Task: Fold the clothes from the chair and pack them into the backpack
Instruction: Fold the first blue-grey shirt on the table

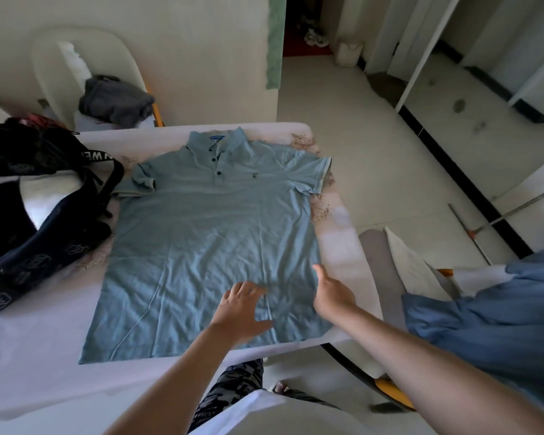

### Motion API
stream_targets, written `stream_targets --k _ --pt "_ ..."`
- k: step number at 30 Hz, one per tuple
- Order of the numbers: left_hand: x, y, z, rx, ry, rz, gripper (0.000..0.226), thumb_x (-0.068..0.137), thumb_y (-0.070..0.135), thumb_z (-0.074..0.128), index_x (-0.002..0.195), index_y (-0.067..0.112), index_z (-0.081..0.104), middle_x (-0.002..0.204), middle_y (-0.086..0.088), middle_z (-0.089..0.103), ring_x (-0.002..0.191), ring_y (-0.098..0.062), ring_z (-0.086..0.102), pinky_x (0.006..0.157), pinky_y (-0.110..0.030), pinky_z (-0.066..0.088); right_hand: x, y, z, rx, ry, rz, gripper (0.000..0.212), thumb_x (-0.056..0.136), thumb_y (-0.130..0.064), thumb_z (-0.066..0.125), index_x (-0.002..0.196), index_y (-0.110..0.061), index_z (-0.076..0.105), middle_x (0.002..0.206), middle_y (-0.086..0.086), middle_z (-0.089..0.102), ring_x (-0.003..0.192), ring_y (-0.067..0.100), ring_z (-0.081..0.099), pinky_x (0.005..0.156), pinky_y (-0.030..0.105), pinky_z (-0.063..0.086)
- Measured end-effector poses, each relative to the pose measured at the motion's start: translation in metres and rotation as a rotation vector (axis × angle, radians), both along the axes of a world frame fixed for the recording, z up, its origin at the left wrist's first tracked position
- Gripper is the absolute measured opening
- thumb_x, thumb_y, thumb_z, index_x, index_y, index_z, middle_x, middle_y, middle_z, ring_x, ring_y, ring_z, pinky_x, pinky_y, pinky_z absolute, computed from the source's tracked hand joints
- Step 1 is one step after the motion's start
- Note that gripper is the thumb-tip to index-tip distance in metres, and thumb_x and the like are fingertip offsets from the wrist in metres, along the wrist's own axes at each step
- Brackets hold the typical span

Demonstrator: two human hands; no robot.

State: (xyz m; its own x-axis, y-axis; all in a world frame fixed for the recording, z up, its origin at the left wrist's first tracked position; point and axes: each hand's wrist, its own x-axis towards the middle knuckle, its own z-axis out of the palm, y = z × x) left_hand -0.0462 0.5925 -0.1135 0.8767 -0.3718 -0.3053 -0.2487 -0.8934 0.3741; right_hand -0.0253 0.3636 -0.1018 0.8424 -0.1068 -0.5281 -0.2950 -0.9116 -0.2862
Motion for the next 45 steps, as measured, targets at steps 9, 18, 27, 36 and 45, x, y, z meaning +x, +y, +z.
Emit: stream_targets --k 9,18,27,36,45 --pt "0.027 -0.049 0.032 -0.295 0.156 0.273 0.053 0.086 0.037 0.066 0.134 0.028 0.046 0.114 0.005 0.065 0.094 -0.02 0.065 0.075 -0.034 0.056 0.031 0.026 0.038 0.443 -0.238 0.05 0.024 0.091 -0.012 0.057 0.102 -0.031 0.068 0.1 -0.013 0.066 0.091 0.009 0.061 0.076 0.019 0.043" --pt "0.08 -0.003 0.058 -0.419 0.081 0.391 0.024 0.075 0.031 0.078 0.095 0.033 0.065 0.077 0.013 0.065 0.075 -0.013 0.063 0.066 -0.026 0.048 0.075 0.036 0.044 0.359 -0.358 0.342 0.025 0.086 -0.012 0.066 0.108 -0.023 0.073 0.096 0.002 0.073 0.092 0.024 0.068 0.073 0.031 0.048" --pt "0.15 0.083 0.072 -0.002 0.164 0.254 0.018 0.084 0.029 0.068 0.097 0.017 0.067 0.1 -0.009 0.068 0.098 -0.027 0.064 0.066 -0.025 0.036 0.168 0.054 0.072 0.217 -0.429 0.054 0.014 0.09 -0.022 0.058 0.1 -0.024 0.069 0.097 0.0 0.072 0.092 0.024 0.065 0.071 0.032 0.048" --pt "0.317 0.083 0.118 -0.042 -0.38 0.304 0.046 0.082 0.011 0.061 0.126 0.025 0.058 0.123 -0.002 0.06 0.117 -0.028 0.051 0.1 -0.041 0.039 0.294 0.054 0.077 0.32 -0.49 -0.421 0.018 0.092 -0.021 0.051 0.104 -0.015 0.064 0.104 0.012 0.072 0.089 0.031 0.071 0.076 0.038 0.058" --pt "0.273 0.077 0.025 -0.048 -0.112 0.085 0.04 0.09 0.023 0.057 0.13 0.03 0.057 0.138 0.008 0.048 0.131 -0.016 0.037 0.113 -0.035 0.028 0.268 0.073 0.006 0.131 -0.269 0.343 0.073 0.088 -0.009 0.064 0.153 -0.021 0.033 0.166 0.005 0.012 0.151 0.027 0.02 0.121 0.039 0.026"
